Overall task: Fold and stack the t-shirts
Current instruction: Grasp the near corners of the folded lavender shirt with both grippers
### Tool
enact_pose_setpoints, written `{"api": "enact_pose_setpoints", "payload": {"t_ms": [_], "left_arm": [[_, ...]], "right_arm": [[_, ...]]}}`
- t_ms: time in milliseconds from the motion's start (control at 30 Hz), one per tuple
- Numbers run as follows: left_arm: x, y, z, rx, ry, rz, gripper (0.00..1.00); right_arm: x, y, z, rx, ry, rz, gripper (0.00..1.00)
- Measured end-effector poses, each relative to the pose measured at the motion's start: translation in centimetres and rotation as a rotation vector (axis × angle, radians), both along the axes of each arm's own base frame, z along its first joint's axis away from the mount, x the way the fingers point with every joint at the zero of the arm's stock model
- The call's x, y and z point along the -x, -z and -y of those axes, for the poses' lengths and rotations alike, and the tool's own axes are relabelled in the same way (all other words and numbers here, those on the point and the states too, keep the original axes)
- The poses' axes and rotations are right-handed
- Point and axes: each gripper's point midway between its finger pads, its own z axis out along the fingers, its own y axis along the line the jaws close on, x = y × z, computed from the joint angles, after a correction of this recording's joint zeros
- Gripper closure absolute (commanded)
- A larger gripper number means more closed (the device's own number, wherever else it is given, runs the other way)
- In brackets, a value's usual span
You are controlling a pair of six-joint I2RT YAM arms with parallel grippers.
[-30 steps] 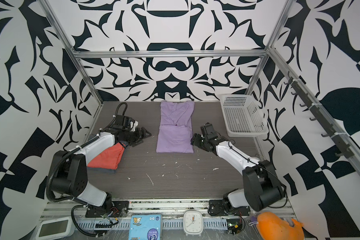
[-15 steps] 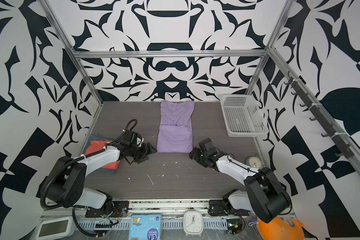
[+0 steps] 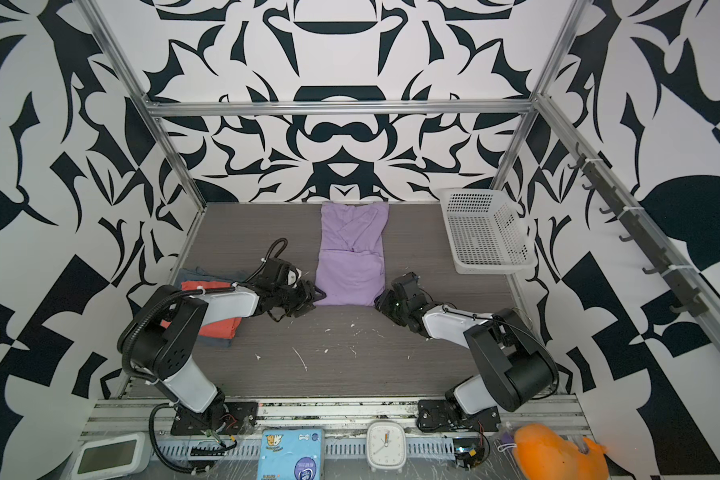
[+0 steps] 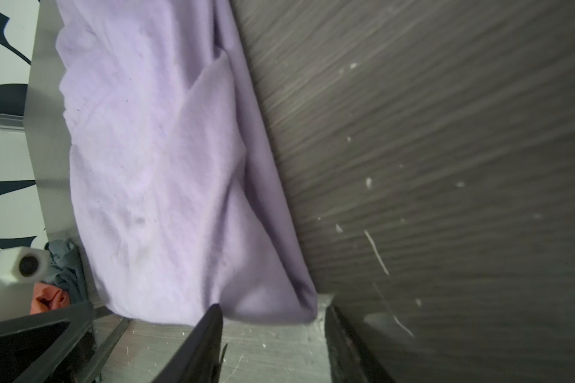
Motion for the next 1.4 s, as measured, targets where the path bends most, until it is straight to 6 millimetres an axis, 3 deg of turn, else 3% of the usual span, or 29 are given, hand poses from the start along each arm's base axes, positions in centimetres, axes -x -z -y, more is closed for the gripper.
{"api": "enact_pose_setpoints", "payload": {"t_ms": [100,200,300,533,667,767,900,1000,1100,1267,1400], "left_arm": [[-0.2,0.2,0.3,0.011,-0.002,-0.001,0.59],[-0.3,0.7,0.2,-0.002,-0.014,-0.008,0.80],[-0.3,1.4,-0.1,-0.021,-0.023,-0.019,0.99],[-0.4,1.4,-0.2,-0.032,-0.030,-0.015,1.00],[0.8,1.3,-0.6,-0.053,-0.029,-0.027,1.00],[2.8,1.3,-0.9,-0.069,-0.018,-0.050,1.00],[7.2,0.9,-0.8,-0.081,0.014,-0.092,1.00],[10.6,-0.2,-0.5,-0.084,0.043,-0.108,1.00],[12.4,-2.3,-0.3,-0.071,0.057,-0.093,1.00],[11.6,-6.3,-0.6,-0.056,0.023,-0.010,1.00],[8.2,-10.4,0.4,-0.053,0.018,0.097,1.00]], "right_arm": [[0.0,0.5,0.1,0.005,0.009,-0.012,0.74],[-0.1,0.9,0.2,0.014,0.013,-0.021,0.92],[-0.2,1.1,0.1,0.026,0.010,-0.027,1.00],[-0.2,0.8,0.0,0.049,-0.017,-0.022,1.00],[1.1,-0.8,-0.4,0.056,-0.063,-0.006,1.00],[3.1,-2.5,-0.8,0.054,-0.107,0.018,1.00],[6.9,-4.0,-0.6,0.054,-0.168,0.024,1.00],[9.4,-5.0,-0.2,0.054,-0.203,0.023,1.00],[11.0,-6.2,0.1,0.050,-0.226,0.041,1.00],[11.6,-7.7,0.5,0.078,-0.246,0.072,1.00],[9.0,-11.4,-0.3,0.142,-0.260,0.168,1.00]]}}
